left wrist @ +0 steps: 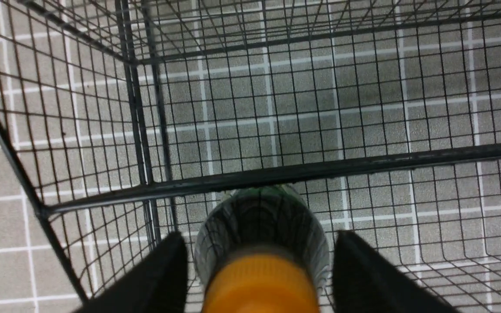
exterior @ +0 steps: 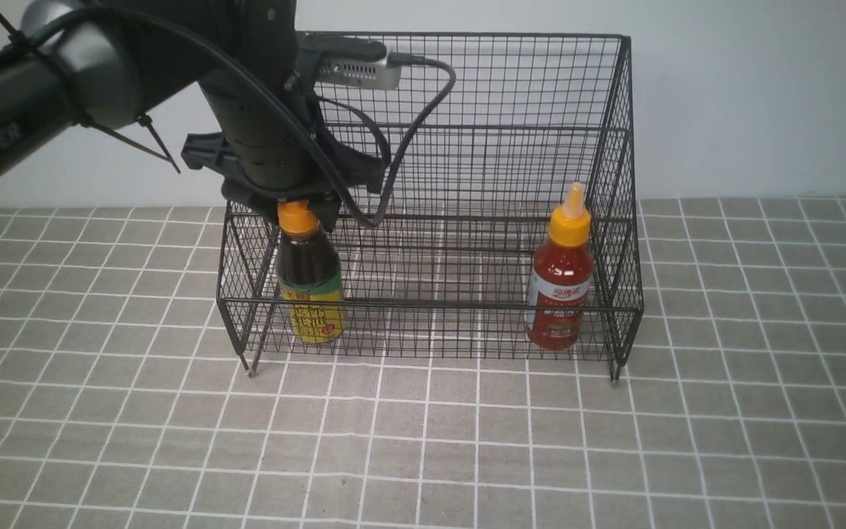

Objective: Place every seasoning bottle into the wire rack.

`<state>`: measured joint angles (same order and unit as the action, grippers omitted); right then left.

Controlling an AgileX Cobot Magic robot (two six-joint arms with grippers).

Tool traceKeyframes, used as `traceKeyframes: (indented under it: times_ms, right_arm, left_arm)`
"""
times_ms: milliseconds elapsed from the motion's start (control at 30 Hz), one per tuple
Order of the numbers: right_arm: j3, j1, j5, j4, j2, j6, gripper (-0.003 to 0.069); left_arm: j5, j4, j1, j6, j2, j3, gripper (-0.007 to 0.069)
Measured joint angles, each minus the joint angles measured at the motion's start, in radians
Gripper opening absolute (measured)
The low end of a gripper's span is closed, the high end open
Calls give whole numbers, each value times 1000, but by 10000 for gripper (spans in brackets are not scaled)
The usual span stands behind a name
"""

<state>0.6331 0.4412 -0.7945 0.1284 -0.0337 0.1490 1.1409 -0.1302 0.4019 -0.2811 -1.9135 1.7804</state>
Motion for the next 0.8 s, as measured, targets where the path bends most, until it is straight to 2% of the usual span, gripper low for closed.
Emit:
traceKeyframes:
  times_ms: [133,233,333,367,467,500,600,700,800]
  right_arm:
    - [0,0,0,0,0,0,-13]
    - [0,0,0,1,0,0,-13]
    - [0,0,0,2,0,0,-13]
    - [0,0,0,2,0,0,-13]
    - [0,0,0,2,0,0,-13]
    - [0,0,0,3,0,0,-13]
    - [0,0,0,3,0,0,-13]
    - [0,0,0,3,0,0,-14]
    - [0,0,0,3,0,0,-14]
  left_arm:
    - [68,-4,0,2,3,20,479]
    - [89,-9,0,5,23,47,456]
    - [92,-35,0,19,103,63,321]
    - [94,-39,0,21,114,64,300]
    - [100,-56,0,27,196,66,144]
    - [100,-60,0,28,250,49,64]
    - [102,-60,0,29,363,-33,8]
    - [94,-77,0,25,496,-159,-7]
    - [2,-97,0,-13,684,-350,-7]
